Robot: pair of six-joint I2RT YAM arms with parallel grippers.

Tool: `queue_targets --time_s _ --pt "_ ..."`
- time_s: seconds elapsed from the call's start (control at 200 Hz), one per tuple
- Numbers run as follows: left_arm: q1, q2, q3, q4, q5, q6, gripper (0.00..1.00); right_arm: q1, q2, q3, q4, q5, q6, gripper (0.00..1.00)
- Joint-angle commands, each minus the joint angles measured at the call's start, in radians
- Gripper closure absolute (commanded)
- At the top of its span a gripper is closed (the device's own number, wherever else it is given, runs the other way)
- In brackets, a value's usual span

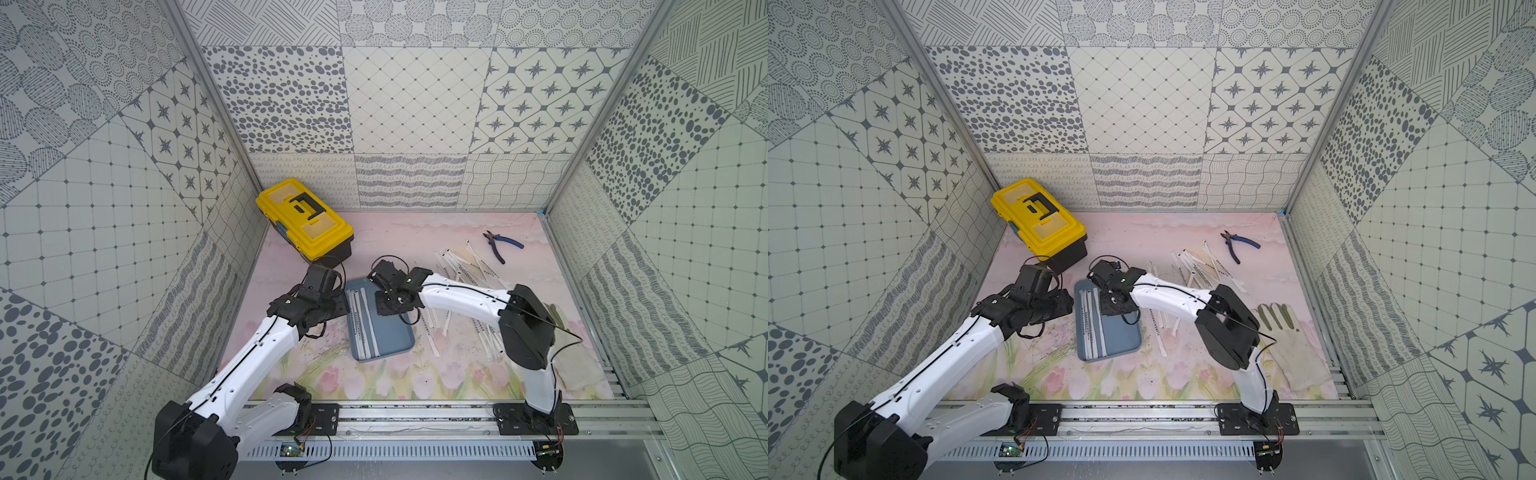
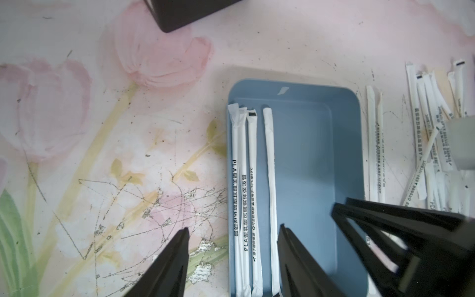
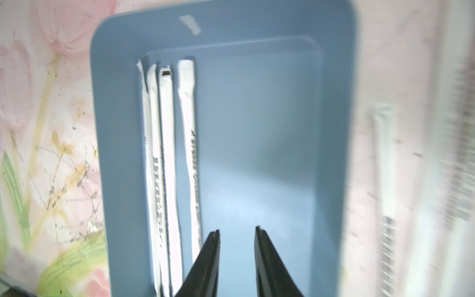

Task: Put the straws into the storage box
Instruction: Place the straw in the storage box.

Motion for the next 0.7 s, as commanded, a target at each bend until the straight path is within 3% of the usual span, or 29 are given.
queue_targets --time_s 0.0,0.135,0.21,0.695 --pt "-0.189 0.102 0.070 0.003 -0.035 0.034 0.40 -0.051 -0.080 -0.145 -0.049 0.087 -0.082 0.71" --pt "-0.241 0.166 -0.012 0.242 0.197 -0.071 0.40 -0.067 -0.077 -0.162 -0.109 0.072 -0.156 0.71" --pt "-0.242 0.187 -0.052 0.329 0.250 -0.112 0.40 -0.081 -0.054 -0.165 -0.086 0.069 -0.171 0.74" --pt "-0.244 0.191 -0.022 0.223 0.134 -0.048 0.40 -0.141 0.087 -0.154 -0.024 0.039 -0.207 0.79"
